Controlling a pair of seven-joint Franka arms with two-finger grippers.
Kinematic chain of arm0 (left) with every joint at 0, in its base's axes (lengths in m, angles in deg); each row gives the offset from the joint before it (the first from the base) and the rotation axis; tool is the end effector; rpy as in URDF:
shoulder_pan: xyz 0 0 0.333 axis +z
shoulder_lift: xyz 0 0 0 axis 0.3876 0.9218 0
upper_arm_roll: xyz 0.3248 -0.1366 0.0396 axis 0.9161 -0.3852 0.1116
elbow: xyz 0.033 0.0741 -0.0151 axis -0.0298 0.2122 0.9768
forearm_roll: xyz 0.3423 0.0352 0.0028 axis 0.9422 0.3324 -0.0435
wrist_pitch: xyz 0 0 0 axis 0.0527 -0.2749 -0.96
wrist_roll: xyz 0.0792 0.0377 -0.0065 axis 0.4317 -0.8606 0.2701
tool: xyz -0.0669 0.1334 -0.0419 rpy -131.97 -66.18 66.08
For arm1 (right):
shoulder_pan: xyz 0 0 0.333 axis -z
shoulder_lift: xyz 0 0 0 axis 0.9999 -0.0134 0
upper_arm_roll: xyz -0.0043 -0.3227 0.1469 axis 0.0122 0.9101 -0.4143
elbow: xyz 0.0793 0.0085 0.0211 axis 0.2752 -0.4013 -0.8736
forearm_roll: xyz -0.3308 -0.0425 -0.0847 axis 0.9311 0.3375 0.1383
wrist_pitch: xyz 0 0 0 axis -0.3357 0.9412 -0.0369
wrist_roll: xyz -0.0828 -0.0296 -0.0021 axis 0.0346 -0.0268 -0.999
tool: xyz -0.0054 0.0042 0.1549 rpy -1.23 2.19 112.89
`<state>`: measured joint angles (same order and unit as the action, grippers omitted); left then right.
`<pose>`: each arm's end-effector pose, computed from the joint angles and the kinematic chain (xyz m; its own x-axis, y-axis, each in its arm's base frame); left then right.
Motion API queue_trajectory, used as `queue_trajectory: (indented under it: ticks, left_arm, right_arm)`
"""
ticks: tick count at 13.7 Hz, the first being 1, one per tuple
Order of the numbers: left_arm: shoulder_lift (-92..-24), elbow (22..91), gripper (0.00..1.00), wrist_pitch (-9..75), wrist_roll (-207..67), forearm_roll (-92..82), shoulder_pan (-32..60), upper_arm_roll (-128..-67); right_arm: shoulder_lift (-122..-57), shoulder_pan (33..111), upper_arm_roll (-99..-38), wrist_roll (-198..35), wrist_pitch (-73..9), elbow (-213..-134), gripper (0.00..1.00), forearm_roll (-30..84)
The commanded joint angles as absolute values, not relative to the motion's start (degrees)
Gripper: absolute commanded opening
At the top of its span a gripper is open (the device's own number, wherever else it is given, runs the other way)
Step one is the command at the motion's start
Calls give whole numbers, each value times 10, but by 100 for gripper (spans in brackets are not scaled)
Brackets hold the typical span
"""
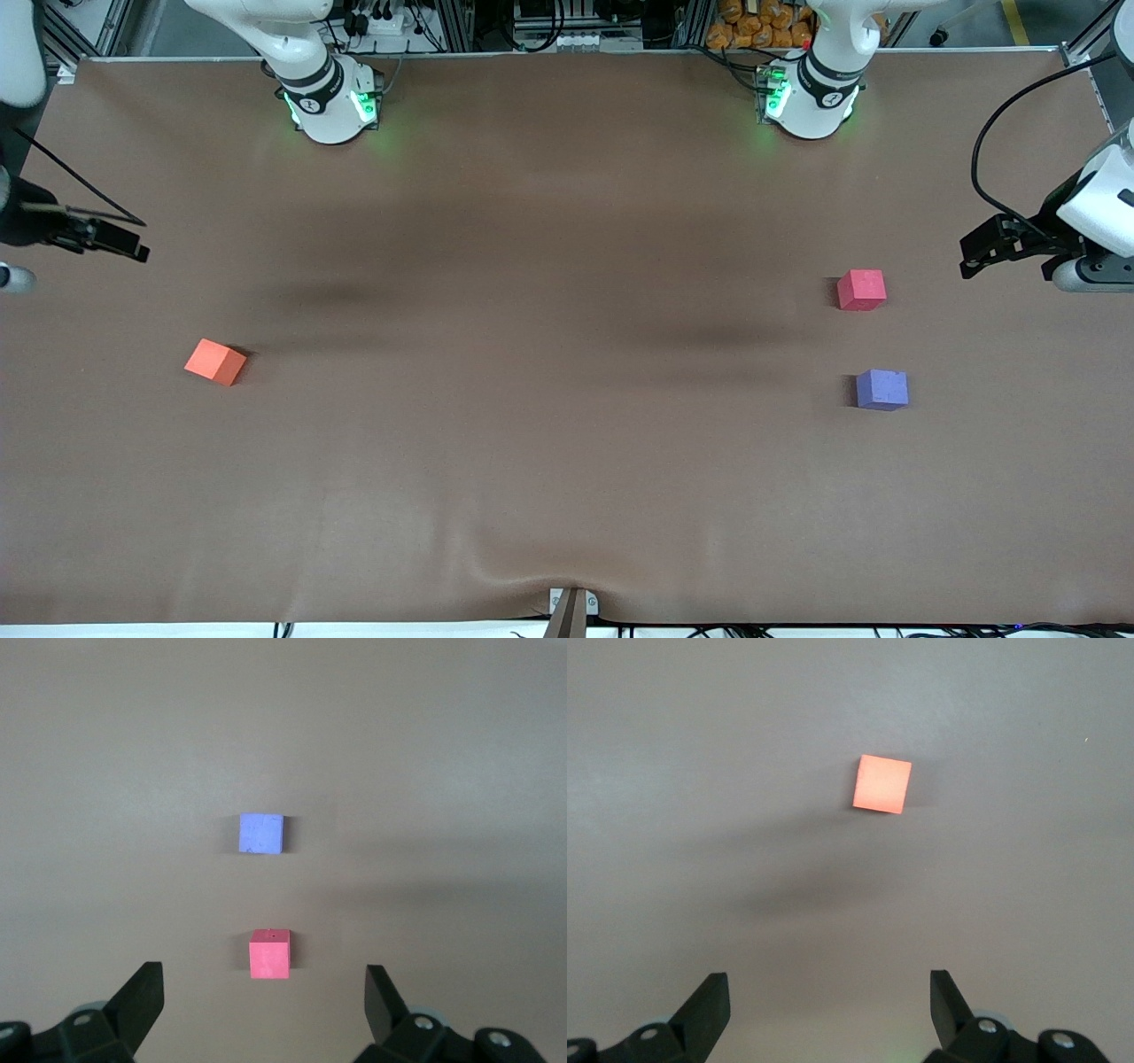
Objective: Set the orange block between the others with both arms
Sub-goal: 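Reach the right gripper down to the orange cube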
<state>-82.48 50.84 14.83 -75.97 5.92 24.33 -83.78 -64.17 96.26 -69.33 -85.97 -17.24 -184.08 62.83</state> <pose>0.5263 -0.0212 0.5895 0.9968 -0.0510 0.0617 -0.0490 -0.9983 -0.0325 0.4761 -0.0934 0.5006 0.9744 -0.1865 -0.1256 -0.1909 -0.9813 -0.0235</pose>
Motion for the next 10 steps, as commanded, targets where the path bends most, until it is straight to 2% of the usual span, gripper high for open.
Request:
queue_trajectory:
  ticks: [1,5,10]
  left_arm:
    - [-828,508,100,140,-763,48,246,-839]
    - [-828,508,100,140,-762,48,246,-840]
    - [-828,508,100,140,-763,48,244,-840]
  right_arm:
    - [-670,984,-700,-861,-257,-1901,100,629]
    - [-774,1022,-701,-860,-366,-1897,100,626]
    - [-875,1023,-701,-861,-484,-1889,100,623]
